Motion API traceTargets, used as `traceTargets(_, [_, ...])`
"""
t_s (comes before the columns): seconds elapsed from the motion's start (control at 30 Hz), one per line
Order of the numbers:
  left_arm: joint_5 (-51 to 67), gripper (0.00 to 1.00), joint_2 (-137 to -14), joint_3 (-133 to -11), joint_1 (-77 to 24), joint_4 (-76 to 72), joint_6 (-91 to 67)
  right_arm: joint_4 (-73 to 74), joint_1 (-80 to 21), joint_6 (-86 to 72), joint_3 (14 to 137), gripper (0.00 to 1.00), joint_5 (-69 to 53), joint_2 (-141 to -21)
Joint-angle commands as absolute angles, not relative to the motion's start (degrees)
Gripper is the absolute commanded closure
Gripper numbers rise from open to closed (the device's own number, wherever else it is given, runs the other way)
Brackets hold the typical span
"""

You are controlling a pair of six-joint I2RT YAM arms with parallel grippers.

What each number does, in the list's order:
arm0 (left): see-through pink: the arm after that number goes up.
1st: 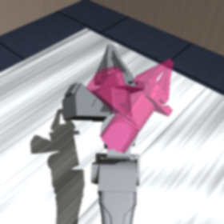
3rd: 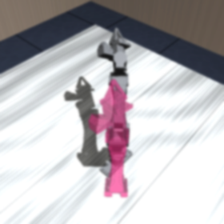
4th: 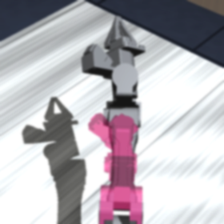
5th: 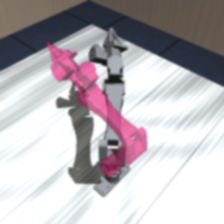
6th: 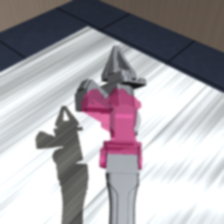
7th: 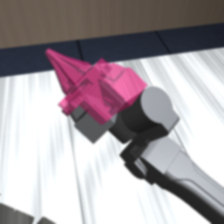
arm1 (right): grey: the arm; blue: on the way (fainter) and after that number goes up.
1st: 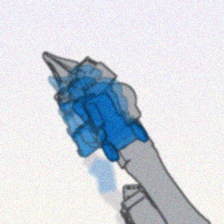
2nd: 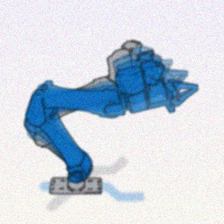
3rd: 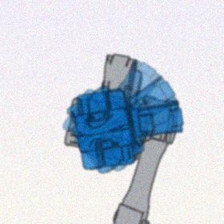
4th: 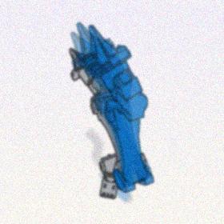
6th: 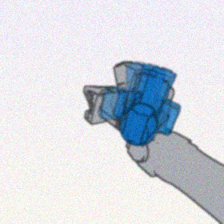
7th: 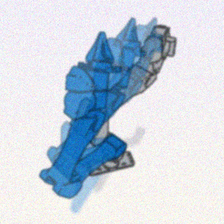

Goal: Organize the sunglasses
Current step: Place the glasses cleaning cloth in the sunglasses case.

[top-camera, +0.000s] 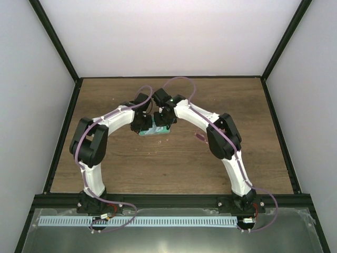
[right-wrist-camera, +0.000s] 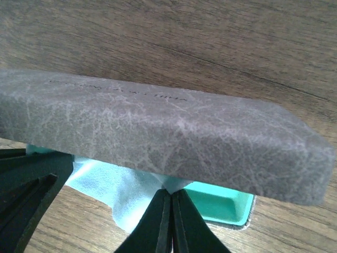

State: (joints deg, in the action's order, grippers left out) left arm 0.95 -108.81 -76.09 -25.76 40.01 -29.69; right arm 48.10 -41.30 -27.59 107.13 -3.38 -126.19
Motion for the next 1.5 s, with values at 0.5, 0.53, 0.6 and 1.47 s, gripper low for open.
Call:
traceTargets(0.5, [2.2, 0.93, -111.9, -77.8, -23.8, 40.0, -26.7, 48.5, -40.3, -26.5, 107.4, 0.99, -1.9, -128.6])
traceTargets(0.53, [2.4, 0.93, -112.0, -77.8, -23.7, 39.8, -26.6, 48.4, -40.3, -26.5, 107.3, 0.99, -1.8, -128.7])
traceTargets(0.6, [2.5, 0.93, -112.2, -77.9, -23.6, 39.7, -26.4, 48.4, -40.3, -26.6, 107.2, 0.99, -1.7, -128.9])
traceTargets(1.47, [5.4, 0.18, -105.7, -76.0, -22.8, 40.0, -23.6, 43.9, -40.7, -33.1, 98.8, 0.74, -1.6, -120.4])
